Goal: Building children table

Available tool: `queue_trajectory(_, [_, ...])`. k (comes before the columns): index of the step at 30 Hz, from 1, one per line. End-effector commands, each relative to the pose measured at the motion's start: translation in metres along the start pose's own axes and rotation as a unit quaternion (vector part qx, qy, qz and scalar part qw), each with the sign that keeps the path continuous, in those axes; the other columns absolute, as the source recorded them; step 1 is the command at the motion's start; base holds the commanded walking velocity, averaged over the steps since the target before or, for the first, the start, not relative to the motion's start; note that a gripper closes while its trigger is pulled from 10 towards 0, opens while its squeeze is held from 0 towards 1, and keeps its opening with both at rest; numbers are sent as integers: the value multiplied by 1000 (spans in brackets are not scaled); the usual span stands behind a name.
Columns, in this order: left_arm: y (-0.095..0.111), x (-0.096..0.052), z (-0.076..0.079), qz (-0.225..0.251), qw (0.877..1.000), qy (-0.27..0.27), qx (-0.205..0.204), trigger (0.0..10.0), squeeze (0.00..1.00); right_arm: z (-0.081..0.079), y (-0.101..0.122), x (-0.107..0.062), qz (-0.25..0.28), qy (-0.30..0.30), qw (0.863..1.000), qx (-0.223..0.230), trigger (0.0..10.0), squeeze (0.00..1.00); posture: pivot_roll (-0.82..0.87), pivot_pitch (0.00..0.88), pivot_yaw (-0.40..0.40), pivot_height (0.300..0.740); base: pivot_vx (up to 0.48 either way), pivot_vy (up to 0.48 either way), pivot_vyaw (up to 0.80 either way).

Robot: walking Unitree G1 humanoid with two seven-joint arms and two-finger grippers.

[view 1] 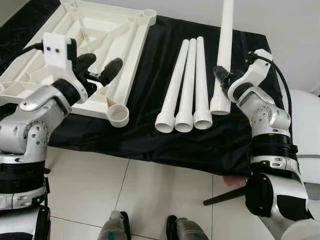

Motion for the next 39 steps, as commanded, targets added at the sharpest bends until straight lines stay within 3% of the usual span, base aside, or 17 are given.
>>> queue_trajectory(1, [0, 4, 12, -4, 998, -58, -21, 10000, 0, -12, 1, -2, 24, 41, 999, -4, 10000, 0, 13, 135, -29, 740, 0, 0, 0])
queue_trajectory(3, [1, 11, 17, 2, 997, -68, -28, 10000, 0, -26, -5, -4, 27, 80, 996, -4, 10000, 0, 16, 134, -32, 740, 0, 0, 0])
queue_trajectory(8, [-2, 25, 28, 0, 995, -86, -45, 10000, 0, -43, -16, -7, 31, 126, 992, -2, 10000, 0, 23, 135, -33, 740, 0, 0, 0])
queue_trajectory(20, [-19, 36, 48, -33, 983, -133, -121, 10000, 0, -63, -26, -19, 73, 204, 976, -35, 10000, 0, 24, 136, -24, 740, 0, 0, 0])
queue_trajectory(22, [-20, 39, 56, -38, 977, -153, -145, 10000, 0, -70, -29, -25, 84, 229, 969, -30, 10000, 0, 23, 137, -24, 740, 0, 0, 0])
queue_trajectory(26, [-4, 46, 68, -17, 962, -193, -194, 10000, 0, -79, -29, -32, 100, 265, 959, -19, 10000, 0, 24, 136, -23, 740, 0, 0, 0])
queue_trajectory(39, [14, 55, 80, -18, 957, -238, -168, 10000, 0, -90, -28, -40, 113, 310, 943, -33, 10000, 0, 19, 134, -24, 740, 0, 0, 0])
Point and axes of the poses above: a point about 5 cm out from each wrist's last joint towards the gripper, its own x axis pointing out of the wrist towards the gripper, its own y axis along the axis of the wrist's last joint, z = x × y, the point moved 2 cm from there along x, pointing out of the wrist towards the gripper, and after that the axes turned 4 degrees about -x, right-handed, at the moved point
